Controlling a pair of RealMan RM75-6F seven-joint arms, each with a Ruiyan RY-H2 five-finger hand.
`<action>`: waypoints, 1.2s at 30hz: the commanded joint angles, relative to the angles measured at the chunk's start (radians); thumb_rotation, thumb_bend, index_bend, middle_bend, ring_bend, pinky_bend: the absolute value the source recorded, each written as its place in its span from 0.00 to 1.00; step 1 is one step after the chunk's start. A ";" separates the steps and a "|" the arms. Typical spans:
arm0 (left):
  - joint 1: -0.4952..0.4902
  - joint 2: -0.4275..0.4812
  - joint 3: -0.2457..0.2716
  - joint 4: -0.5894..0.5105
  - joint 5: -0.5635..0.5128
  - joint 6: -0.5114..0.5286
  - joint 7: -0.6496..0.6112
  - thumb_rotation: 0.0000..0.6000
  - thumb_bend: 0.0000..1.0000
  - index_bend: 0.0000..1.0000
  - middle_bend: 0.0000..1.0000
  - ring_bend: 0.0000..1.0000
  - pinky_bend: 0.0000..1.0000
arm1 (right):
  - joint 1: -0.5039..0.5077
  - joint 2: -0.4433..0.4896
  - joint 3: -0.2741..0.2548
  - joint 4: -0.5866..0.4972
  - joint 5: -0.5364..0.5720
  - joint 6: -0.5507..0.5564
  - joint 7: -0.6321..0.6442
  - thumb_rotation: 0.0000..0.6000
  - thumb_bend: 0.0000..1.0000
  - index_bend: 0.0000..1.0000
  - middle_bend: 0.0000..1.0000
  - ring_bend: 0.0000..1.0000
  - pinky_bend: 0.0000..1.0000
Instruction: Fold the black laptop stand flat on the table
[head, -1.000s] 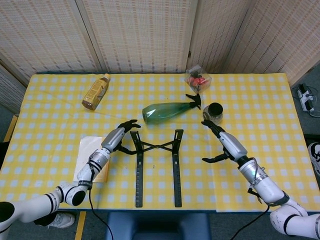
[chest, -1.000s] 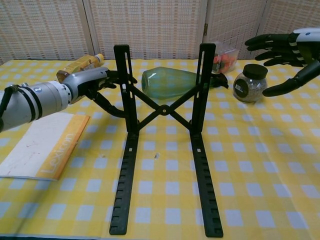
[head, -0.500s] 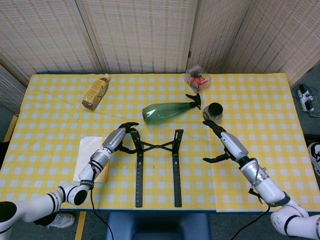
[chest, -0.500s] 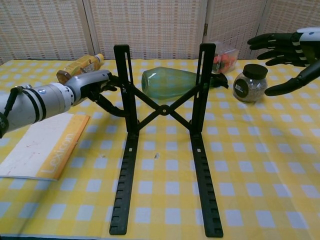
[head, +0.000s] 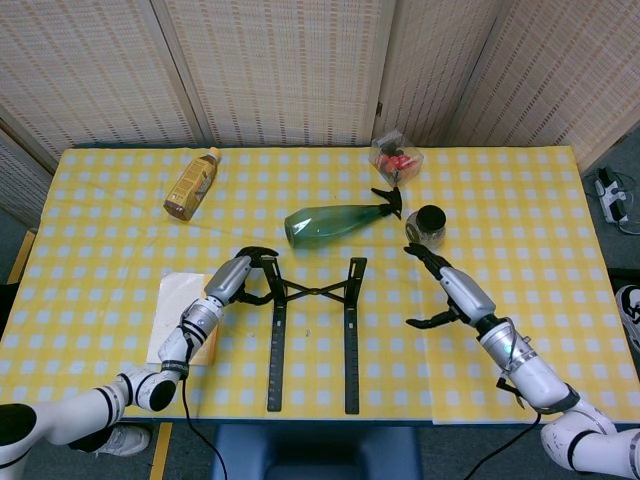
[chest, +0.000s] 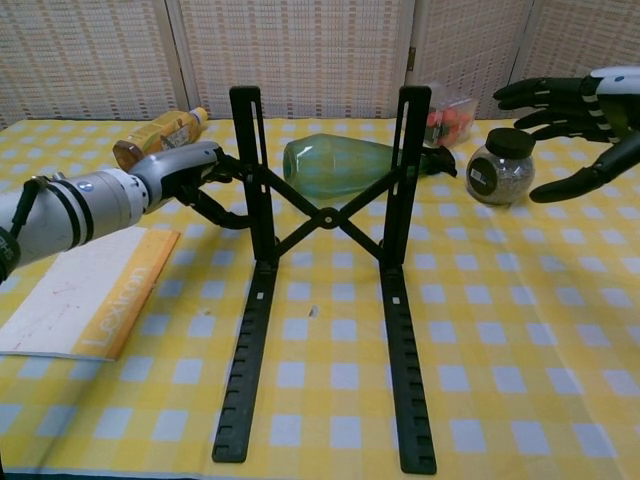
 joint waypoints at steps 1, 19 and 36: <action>0.000 -0.001 0.001 0.001 0.003 0.001 -0.001 1.00 0.37 0.63 0.25 0.14 0.00 | 0.007 -0.003 -0.009 0.002 0.006 -0.016 -0.026 1.00 0.14 0.00 0.00 0.00 0.00; 0.030 0.048 0.008 -0.086 0.013 0.026 0.006 1.00 0.31 0.24 0.23 0.09 0.00 | 0.128 -0.135 0.029 0.027 0.326 -0.069 -0.406 1.00 0.14 0.17 0.10 0.09 0.03; 0.064 0.086 0.019 -0.124 0.025 0.053 -0.011 1.00 0.31 0.24 0.23 0.08 0.00 | 0.258 -0.338 0.065 0.156 0.617 -0.010 -0.661 1.00 0.27 0.41 0.19 0.17 0.12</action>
